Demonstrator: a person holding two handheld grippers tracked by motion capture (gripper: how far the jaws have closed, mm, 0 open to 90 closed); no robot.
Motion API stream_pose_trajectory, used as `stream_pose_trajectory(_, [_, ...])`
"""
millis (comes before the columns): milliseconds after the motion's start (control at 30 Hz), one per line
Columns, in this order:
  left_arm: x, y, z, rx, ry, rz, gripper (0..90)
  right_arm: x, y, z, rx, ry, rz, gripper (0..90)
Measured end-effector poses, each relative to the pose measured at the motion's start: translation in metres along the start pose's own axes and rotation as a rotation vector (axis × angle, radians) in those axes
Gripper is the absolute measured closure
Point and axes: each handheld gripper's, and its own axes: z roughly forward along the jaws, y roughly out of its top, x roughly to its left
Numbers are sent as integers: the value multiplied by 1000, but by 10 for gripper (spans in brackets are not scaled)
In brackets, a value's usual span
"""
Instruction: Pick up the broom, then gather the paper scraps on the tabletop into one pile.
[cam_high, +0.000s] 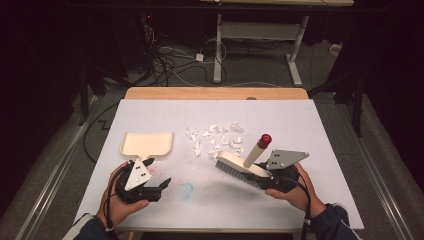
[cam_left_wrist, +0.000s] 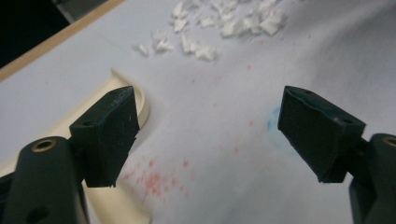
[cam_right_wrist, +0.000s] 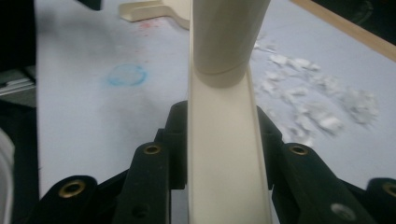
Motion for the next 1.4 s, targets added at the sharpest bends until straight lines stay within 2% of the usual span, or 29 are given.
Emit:
stream_pose_trajectory(67, [4,-10,-4,4,15,-54,196,-5,-2,-2,-11,-37,27,678])
stream_pose_trajectory(100, [5,-14,-5,14,28,-69,196,-5,-2,-2,-11,-37,27,678])
stream_pose_trajectory(200, [10,-22,-10,11,42,-85,196,-8,-4,-6,-46,-62,41,678])
stream_pose_trajectory(267, [12,-24,-10,13,55,-81,196,-13,-6,-10,-67,-103,60,678])
stream_pose_trajectory(367, [12,-25,-9,27,59,-68,196,-16,-6,-12,-73,-117,67,678])
stream_pose_trajectory(400, [12,-26,-8,22,53,-72,196,-19,-6,-14,-85,-139,79,678])
stream_pose_trajectory(600, [15,-27,-7,23,46,-79,196,-26,-7,-18,-85,-189,80,678])
stream_pose_trajectory(733, [11,-28,-3,59,39,-44,196,-29,-7,-19,-81,-204,88,678])
stream_pose_trajectory(800, [10,-27,-4,48,39,-49,196,-31,-7,-20,-87,-221,96,678])
stream_pose_trajectory(867, [11,-27,-9,5,61,-81,196,-32,-7,-21,-87,-237,104,678])
stream_pose_trajectory(1133, [12,-25,-8,1,66,-90,190,-38,-9,-22,-77,-280,109,678])
stream_pose_trajectory(1167, [12,-26,-7,5,65,-88,190,-42,-9,-21,-68,-306,109,678])
stream_pose_trajectory(1200, [13,-26,-7,9,63,-89,190,-42,-9,-21,-68,-306,109,678])
stream_pose_trajectory(1367, [13,-30,-6,24,57,-106,190,-69,-5,-7,-43,-407,86,678])
stream_pose_trajectory(1400, [13,-30,-7,24,56,-105,190,-69,-5,-7,-43,-407,86,678])
